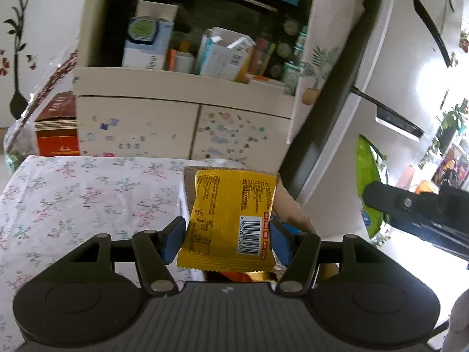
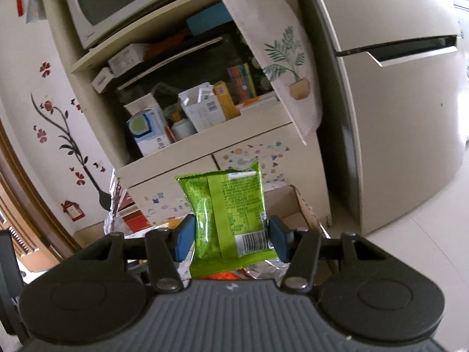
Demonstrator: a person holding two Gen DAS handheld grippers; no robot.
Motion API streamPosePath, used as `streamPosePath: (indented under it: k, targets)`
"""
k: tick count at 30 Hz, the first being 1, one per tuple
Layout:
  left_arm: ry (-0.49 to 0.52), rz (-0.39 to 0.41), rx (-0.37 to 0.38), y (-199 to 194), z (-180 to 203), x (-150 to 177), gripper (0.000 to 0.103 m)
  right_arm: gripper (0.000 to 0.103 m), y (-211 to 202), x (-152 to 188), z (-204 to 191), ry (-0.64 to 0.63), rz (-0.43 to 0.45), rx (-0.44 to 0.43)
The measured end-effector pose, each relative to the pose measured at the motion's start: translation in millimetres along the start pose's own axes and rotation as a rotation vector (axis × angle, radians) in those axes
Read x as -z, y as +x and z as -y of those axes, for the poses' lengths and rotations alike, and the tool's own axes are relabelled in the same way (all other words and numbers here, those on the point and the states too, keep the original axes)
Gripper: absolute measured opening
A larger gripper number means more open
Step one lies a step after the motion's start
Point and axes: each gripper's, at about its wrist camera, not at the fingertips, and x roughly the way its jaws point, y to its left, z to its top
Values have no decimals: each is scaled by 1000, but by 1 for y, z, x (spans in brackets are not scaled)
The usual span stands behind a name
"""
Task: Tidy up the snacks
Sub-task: 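Lift and carry both packets over the cardboard box, then open both tools to drop the yellow and green packets into the box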
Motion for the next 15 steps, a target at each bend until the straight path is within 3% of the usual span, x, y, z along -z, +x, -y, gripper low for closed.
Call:
streamPosePath:
  k: [15]
  targets:
    - [107, -77, -2, 30, 27, 14, 67, 55, 23, 8, 23, 54, -68, 65]
